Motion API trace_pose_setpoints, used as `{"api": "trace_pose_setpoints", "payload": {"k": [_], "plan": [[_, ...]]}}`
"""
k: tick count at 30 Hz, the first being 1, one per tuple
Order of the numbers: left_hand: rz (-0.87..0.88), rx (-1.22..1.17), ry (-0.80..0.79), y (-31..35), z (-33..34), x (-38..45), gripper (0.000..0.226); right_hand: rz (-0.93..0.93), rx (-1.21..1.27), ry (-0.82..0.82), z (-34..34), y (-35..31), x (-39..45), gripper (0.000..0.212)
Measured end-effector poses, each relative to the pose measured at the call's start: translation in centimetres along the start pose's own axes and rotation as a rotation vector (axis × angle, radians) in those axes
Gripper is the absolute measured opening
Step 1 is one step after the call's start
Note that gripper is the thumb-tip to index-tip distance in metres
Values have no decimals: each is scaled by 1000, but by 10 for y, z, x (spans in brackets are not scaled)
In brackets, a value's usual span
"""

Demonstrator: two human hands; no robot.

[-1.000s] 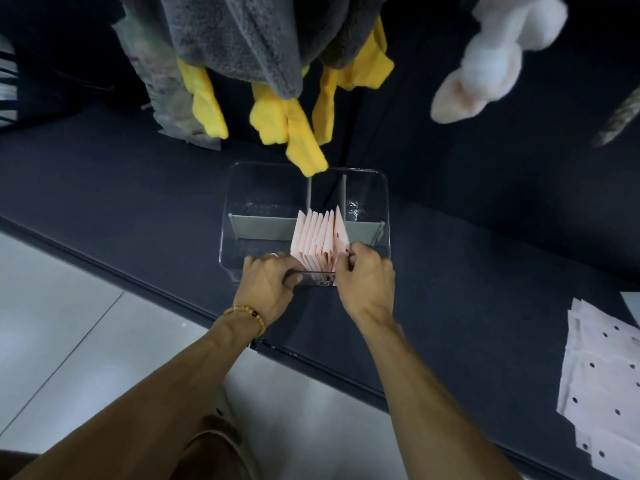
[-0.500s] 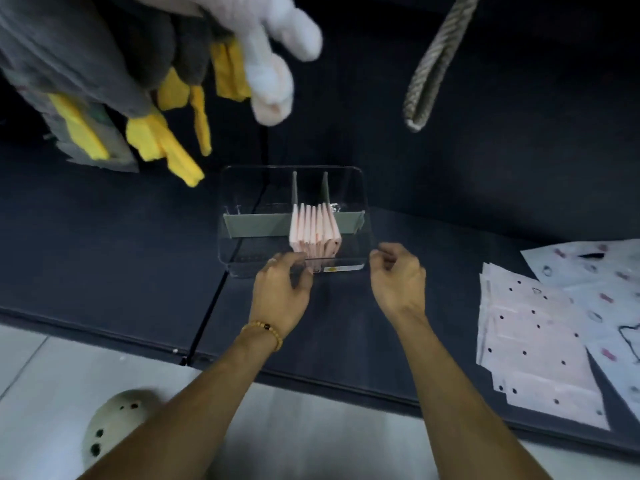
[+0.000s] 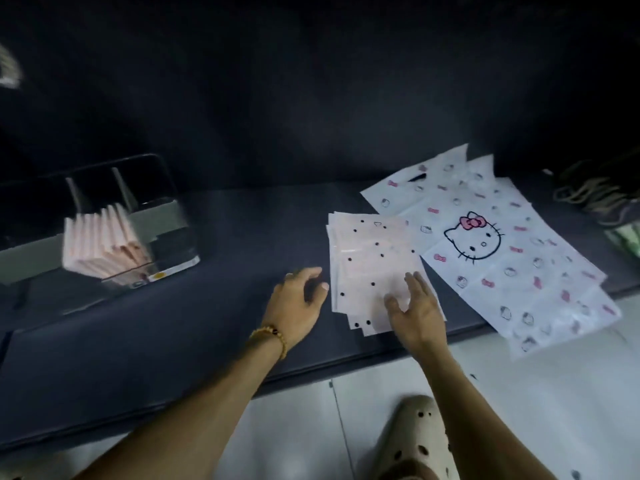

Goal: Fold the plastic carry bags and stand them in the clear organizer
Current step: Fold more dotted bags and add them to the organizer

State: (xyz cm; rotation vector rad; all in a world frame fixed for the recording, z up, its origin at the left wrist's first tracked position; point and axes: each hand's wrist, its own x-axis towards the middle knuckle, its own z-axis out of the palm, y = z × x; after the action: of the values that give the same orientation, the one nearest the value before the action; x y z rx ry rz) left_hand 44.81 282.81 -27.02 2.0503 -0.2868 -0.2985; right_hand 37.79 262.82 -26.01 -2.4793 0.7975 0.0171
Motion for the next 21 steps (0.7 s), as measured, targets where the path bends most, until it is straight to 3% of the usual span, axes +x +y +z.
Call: {"api": "trace_pose_setpoints", "payload": {"k": [3,7,12,17,19,21], "plan": [[195,373,-223,1,22,20,59,-101,-167,-98,0,14,14,70],[321,646,-334,-5,46,38,71,-201,-192,-36,1,22,18,38],[438,677,-233,-2,60,39,46,-287,-263,2,-2,26,20,26],[577,623,-155,18,47,25,51,-499,-151,103,-12,7,12,15],[634,662,-69,22,23,14,35,-559,-94,41,-7,-15,5,17],[581,688,-13,15,-7,0,27,-613,-54,1,5,-38,-7,18]]}}
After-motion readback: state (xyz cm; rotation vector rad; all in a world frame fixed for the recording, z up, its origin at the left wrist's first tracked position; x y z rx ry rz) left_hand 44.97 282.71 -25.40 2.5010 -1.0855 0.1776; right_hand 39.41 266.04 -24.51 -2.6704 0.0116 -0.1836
